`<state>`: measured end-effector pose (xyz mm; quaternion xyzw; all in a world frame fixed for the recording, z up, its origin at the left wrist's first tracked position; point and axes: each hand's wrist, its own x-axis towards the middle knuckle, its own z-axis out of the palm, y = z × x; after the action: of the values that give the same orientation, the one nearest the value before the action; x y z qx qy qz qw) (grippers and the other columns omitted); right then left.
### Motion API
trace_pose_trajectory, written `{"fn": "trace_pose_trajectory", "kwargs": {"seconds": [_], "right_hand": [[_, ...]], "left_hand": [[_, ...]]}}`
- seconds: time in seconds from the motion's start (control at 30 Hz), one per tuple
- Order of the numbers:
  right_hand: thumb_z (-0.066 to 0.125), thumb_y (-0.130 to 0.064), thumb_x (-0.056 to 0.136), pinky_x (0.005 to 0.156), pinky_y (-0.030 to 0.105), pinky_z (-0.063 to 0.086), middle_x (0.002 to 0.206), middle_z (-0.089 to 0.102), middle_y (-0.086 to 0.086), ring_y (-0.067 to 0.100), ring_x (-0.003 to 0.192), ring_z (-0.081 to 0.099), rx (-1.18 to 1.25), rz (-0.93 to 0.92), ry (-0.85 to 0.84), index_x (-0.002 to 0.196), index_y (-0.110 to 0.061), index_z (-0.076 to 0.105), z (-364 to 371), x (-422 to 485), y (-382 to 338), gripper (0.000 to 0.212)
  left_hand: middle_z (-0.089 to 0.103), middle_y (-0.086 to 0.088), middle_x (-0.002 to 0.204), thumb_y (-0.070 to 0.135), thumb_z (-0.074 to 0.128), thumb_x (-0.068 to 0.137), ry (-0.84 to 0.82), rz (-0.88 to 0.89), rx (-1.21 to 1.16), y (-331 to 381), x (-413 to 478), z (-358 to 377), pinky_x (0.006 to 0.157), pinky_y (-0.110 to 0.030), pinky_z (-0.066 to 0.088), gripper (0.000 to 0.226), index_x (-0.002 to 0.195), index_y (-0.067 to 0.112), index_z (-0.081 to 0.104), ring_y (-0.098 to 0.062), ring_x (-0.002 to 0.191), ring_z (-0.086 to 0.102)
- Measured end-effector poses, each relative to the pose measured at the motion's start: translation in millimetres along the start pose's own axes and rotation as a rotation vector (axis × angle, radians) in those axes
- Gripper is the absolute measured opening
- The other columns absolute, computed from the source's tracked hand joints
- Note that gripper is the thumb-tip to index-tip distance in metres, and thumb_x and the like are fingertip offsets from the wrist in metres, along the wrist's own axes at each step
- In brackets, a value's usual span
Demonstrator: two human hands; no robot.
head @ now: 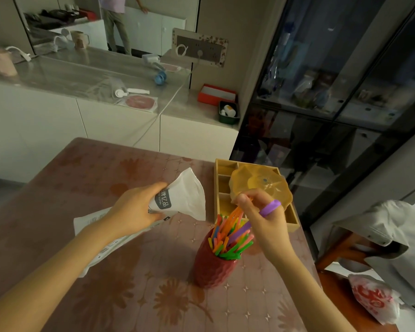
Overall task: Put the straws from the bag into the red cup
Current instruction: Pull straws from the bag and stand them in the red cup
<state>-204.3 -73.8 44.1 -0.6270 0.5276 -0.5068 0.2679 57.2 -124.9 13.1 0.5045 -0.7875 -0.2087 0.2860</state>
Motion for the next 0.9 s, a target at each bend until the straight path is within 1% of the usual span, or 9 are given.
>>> {"fn": "trace_pose_trajectory", "kwargs": {"seconds": [0.13,0.23,0.33,0.4,0.43,0.53,0.67,0.8,0.9], "right_hand": [[0.054,-0.044,0.090,0.094,0.033,0.046,0.094,0.062,-0.024,0.003,0.093,0.058,-0.607,-0.094,-0.278,0.093,-0.037,0.063,14.8,-6.6,12.3,0.012],[0.064,-0.059,0.077,0.086,0.017,0.047,0.106,0.057,-0.034,-0.007,0.105,0.054,-0.341,0.038,-0.261,0.107,-0.046,0.058,9.2,-6.6,6.3,0.033],[0.048,-0.070,0.079,0.077,0.004,0.045,0.110,0.055,-0.044,-0.017,0.109,0.050,-0.209,-0.005,-0.094,0.110,-0.058,0.052,2.8,-6.8,-4.1,0.033],[0.032,-0.059,0.093,0.105,0.022,0.036,0.131,0.051,-0.030,-0.003,0.126,0.044,-0.494,-0.129,-0.224,0.127,-0.047,0.050,5.4,-10.8,2.2,0.040],[0.025,-0.054,0.097,0.116,0.036,0.020,0.144,0.045,-0.017,0.009,0.137,0.033,-0.733,-0.151,-0.345,0.137,-0.041,0.043,10.4,-14.3,7.5,0.045],[0.010,-0.059,0.094,0.117,0.047,-0.007,0.158,0.023,-0.005,0.019,0.147,0.009,-0.999,-0.027,-0.463,0.148,-0.038,0.020,16.6,-18.0,13.2,0.059],[0.031,-0.065,0.091,0.103,0.032,0.031,0.124,0.053,-0.018,-0.003,0.119,0.039,-0.352,-0.152,-0.008,0.124,-0.031,0.056,13.0,-18.4,-24.6,0.054],[0.068,-0.049,0.080,0.081,0.036,0.038,0.109,0.062,0.001,0.021,0.102,0.053,-0.568,-0.478,0.041,0.094,-0.027,0.071,23.2,-24.8,-40.1,0.026],[0.079,-0.028,0.073,0.076,0.039,0.041,0.109,0.064,0.007,0.030,0.099,0.057,-0.579,-0.394,0.037,0.074,-0.020,0.074,27.3,-23.8,-40.7,0.010]], "left_hand": [[0.064,0.010,0.088,0.015,0.082,0.064,0.013,0.016,0.007,2.2,3.3,-1.2,0.061,-0.023,0.043,0.056,0.114,0.017,0.056,-0.013,0.074,0.061],[0.063,0.010,0.086,0.014,0.082,0.064,0.025,0.032,0.022,3.9,4.2,-3.5,0.059,-0.019,0.041,0.056,0.114,0.016,0.056,-0.013,0.072,0.059],[0.065,0.008,0.086,0.014,0.082,0.064,0.026,0.053,0.035,5.7,3.6,-7.8,0.060,-0.025,0.046,0.055,0.112,0.017,0.057,-0.014,0.073,0.060],[0.066,0.006,0.090,0.018,0.082,0.064,0.048,0.072,0.039,8.7,2.8,-12.3,0.064,-0.031,0.050,0.055,0.112,0.018,0.056,-0.014,0.076,0.061],[0.067,0.005,0.092,0.019,0.083,0.064,0.075,0.084,0.043,10.4,1.6,-13.8,0.065,-0.033,0.051,0.055,0.112,0.017,0.056,-0.014,0.078,0.061],[0.065,-0.002,0.095,0.017,0.084,0.063,0.164,0.107,0.054,14.5,-4.6,-15.4,0.070,-0.034,0.051,0.058,0.113,0.010,0.056,-0.018,0.083,0.060],[0.061,-0.002,0.096,0.011,0.085,0.060,0.192,0.134,-0.020,18.4,-15.8,-16.9,0.070,-0.035,0.052,0.062,0.113,0.019,0.054,-0.014,0.086,0.059],[0.054,0.015,0.094,0.010,0.088,0.054,0.212,0.190,-0.060,25.6,-16.4,-17.5,0.065,-0.022,0.044,0.077,0.110,0.043,0.046,0.000,0.090,0.053],[0.053,0.010,0.101,0.024,0.090,0.051,0.207,0.228,0.084,27.9,-9.7,-17.6,0.077,-0.022,0.039,0.080,0.119,0.020,0.049,0.000,0.092,0.045]]}}
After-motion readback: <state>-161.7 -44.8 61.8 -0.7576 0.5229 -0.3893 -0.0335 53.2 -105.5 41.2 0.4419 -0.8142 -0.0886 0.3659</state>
